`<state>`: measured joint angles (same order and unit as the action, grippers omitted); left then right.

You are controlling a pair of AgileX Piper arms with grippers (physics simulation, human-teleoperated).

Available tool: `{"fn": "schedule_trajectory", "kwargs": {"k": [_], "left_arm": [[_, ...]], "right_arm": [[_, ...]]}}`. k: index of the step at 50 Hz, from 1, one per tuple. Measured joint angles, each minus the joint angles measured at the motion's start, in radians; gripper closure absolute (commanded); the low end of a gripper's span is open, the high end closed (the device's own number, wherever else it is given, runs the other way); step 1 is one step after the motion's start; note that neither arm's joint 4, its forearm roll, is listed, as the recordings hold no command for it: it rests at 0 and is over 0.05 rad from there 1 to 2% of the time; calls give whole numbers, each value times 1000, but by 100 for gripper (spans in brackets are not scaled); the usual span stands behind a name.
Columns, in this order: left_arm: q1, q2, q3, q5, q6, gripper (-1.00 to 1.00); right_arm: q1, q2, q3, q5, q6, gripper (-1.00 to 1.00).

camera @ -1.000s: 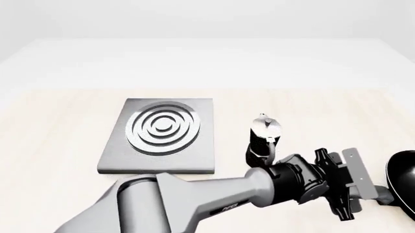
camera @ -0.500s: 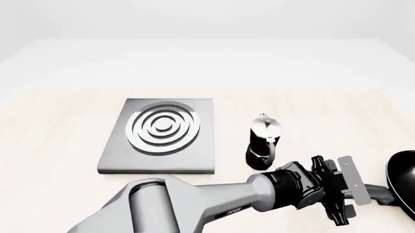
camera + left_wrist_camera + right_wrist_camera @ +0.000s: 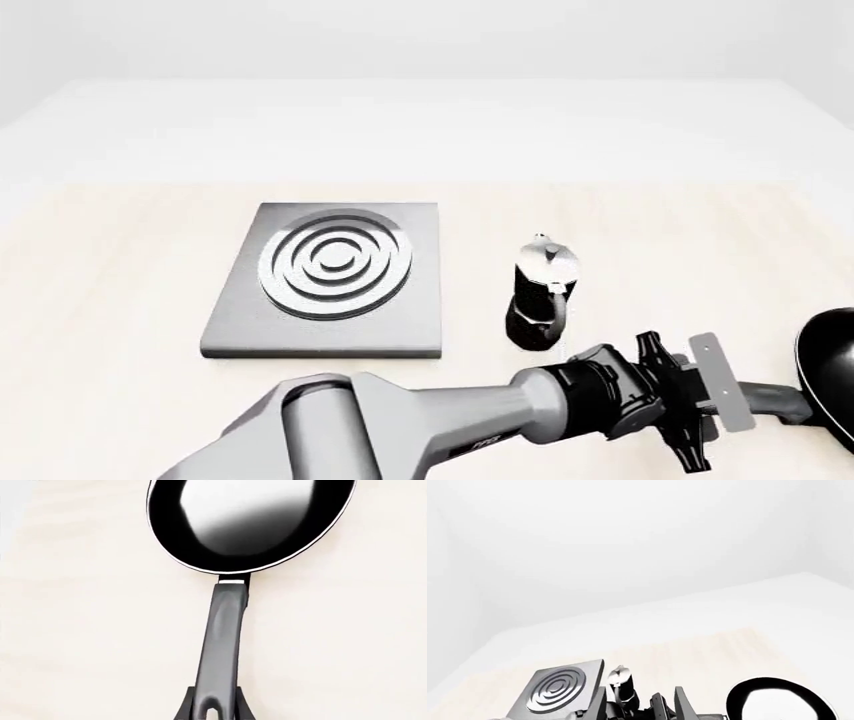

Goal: Put the frying pan on the stove.

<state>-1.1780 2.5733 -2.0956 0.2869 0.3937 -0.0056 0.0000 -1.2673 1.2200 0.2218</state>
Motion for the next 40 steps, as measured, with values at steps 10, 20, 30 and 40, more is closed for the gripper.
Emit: {"fn": "schedule_trajectory", "kwargs": {"k": [10,20,30,40], "left_arm": [[0,-1,-6,10,19,100],[12,-20,0,34,51,100],[30,-63,31,50,64,100],[42,-112,56,53,69,100]], "right_arm": [[-1,0,1,0,0,-100],[-1,0,0,0,-3,-100],[-1,0,-2,0,-11,-100],[-1,0,-2,0,-20,-100]]}}
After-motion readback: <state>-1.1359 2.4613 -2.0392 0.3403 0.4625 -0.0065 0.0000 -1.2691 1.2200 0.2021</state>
